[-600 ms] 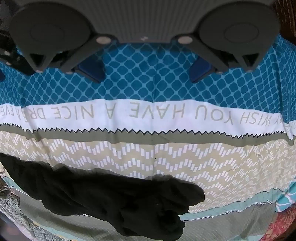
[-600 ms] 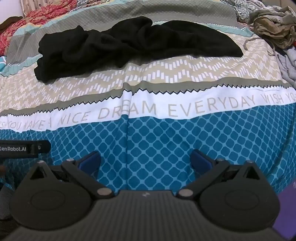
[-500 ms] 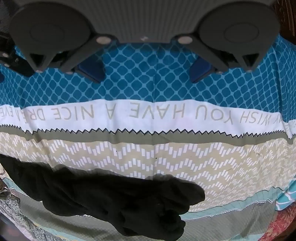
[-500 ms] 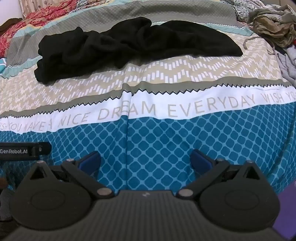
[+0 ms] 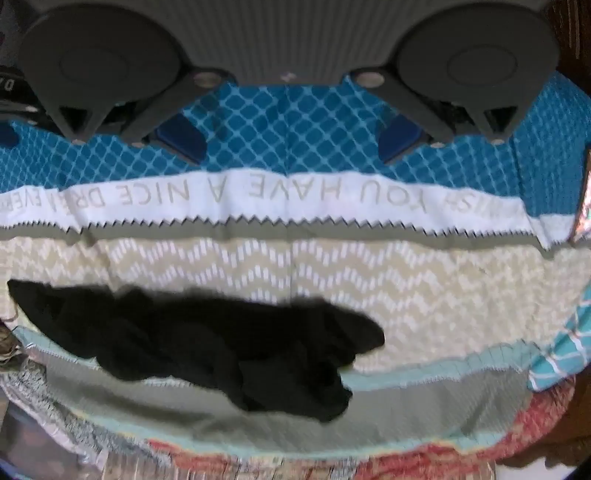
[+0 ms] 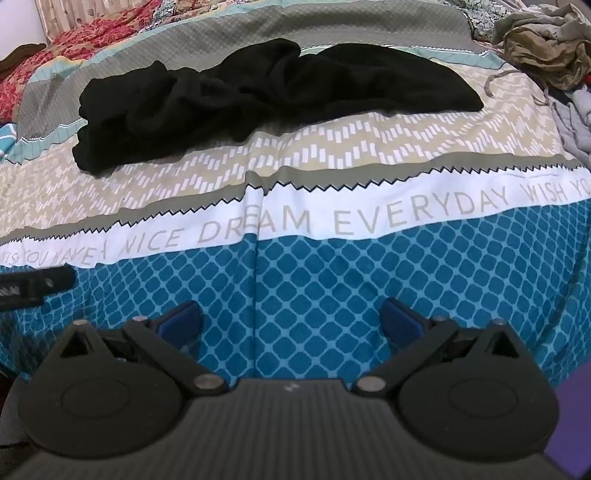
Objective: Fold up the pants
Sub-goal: 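Move both grippers open toward the crumpled black pants on the bed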
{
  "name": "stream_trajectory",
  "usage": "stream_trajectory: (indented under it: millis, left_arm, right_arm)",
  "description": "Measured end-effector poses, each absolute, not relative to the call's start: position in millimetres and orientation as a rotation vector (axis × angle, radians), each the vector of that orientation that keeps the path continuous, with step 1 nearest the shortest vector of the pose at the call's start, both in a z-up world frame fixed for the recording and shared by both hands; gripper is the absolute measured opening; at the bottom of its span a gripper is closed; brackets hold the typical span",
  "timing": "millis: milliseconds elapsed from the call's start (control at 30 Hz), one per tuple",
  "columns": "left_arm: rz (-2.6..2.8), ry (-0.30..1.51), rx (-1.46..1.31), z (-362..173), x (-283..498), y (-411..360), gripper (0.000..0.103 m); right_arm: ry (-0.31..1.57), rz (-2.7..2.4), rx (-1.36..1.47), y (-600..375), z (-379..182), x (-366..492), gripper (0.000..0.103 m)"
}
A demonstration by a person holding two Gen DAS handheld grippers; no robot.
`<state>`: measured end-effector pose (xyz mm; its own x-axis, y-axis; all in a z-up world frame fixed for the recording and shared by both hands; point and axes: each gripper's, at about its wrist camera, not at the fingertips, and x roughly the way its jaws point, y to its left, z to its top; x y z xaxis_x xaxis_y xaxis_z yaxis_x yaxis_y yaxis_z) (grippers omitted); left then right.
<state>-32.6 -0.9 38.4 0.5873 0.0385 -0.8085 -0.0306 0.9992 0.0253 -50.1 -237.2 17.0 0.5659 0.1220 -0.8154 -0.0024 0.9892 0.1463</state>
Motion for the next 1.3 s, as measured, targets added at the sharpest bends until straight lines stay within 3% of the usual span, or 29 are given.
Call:
stream_trajectory:
  millis: [600, 1300]
  left_arm:
    - [-0.033, 0.821, 0.003, 55.1, -42.5, 0.3, 0.103]
    - [-0.078, 0.797, 0.005, 60.4, -48.6, -3.0, 0.103]
  right_arm:
    - [0.772, 0.029, 0.099, -231.2, 47.9, -63.1, 0.103]
    - [0.726, 0.016, 0.127, -239.2, 50.5, -68.6, 0.092]
